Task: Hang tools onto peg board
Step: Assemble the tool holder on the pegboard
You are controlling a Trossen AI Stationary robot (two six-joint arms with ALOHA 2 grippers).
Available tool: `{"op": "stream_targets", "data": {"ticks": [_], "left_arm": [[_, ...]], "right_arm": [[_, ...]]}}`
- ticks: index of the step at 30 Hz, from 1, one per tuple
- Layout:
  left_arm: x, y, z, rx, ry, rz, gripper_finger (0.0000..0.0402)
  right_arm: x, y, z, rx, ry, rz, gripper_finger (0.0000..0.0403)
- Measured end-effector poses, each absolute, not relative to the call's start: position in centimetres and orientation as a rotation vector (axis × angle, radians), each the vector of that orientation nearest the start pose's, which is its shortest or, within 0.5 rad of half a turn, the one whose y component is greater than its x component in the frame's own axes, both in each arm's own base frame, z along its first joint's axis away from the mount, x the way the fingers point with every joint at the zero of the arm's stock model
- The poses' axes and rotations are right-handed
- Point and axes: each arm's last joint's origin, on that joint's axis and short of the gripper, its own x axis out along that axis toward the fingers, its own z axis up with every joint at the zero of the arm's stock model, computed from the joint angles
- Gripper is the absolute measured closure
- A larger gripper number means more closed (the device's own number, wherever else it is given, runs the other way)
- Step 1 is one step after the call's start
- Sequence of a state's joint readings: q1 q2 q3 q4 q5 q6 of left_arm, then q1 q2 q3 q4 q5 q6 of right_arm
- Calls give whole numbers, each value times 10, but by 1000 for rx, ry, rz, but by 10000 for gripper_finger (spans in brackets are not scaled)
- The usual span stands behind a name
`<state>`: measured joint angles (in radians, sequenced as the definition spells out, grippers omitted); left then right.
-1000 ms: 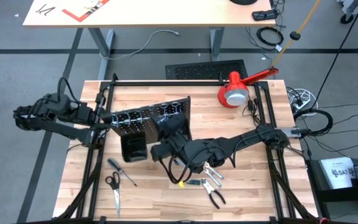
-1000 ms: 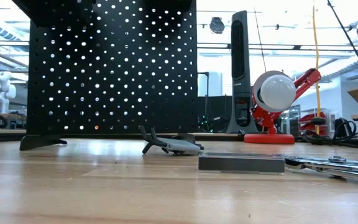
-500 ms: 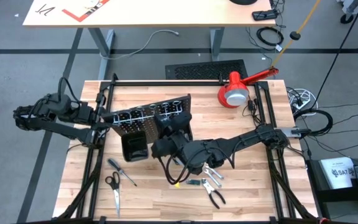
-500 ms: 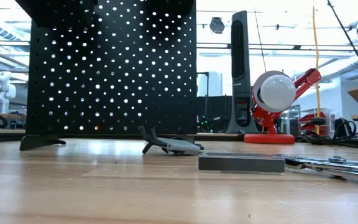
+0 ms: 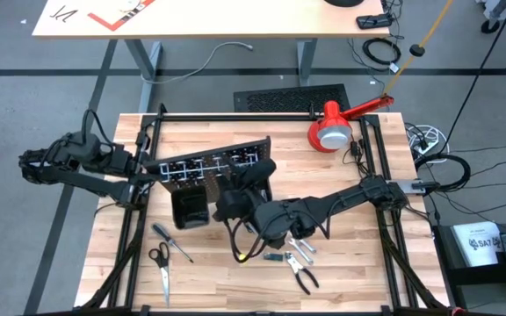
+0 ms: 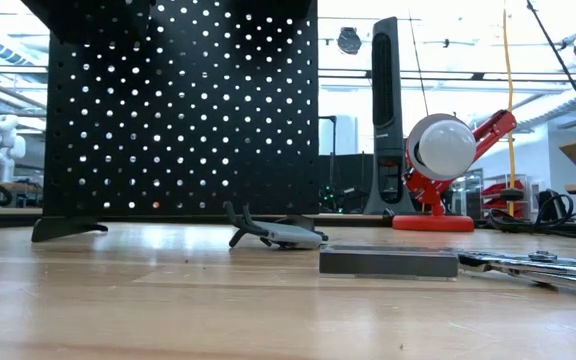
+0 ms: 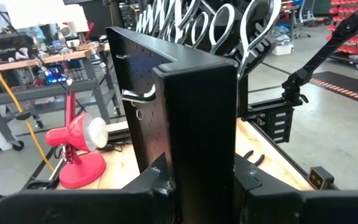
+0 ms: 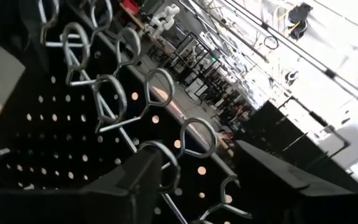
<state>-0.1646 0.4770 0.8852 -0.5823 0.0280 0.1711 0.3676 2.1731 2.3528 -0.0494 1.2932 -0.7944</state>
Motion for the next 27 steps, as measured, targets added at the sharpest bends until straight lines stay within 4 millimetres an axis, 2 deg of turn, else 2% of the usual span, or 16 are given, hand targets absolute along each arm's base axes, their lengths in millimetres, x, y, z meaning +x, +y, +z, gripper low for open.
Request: {"op": "stream_targets", "data": {"ticks": [4,9,17,27], "left_arm": [[81,-15,361,180,153,-218,333],[81,-15,361,175,148,-219,334],[82,-14,361,148,144,-196,335],[82,-14,361,132,146,-192,336]], "right_arm": [[451,151,432,-584,253,-890,179],[448,156,428,-526,247,-872,164],[447,158,418,-504,277,-867,170],[452,162,404,-654,369,-842,187]]}}
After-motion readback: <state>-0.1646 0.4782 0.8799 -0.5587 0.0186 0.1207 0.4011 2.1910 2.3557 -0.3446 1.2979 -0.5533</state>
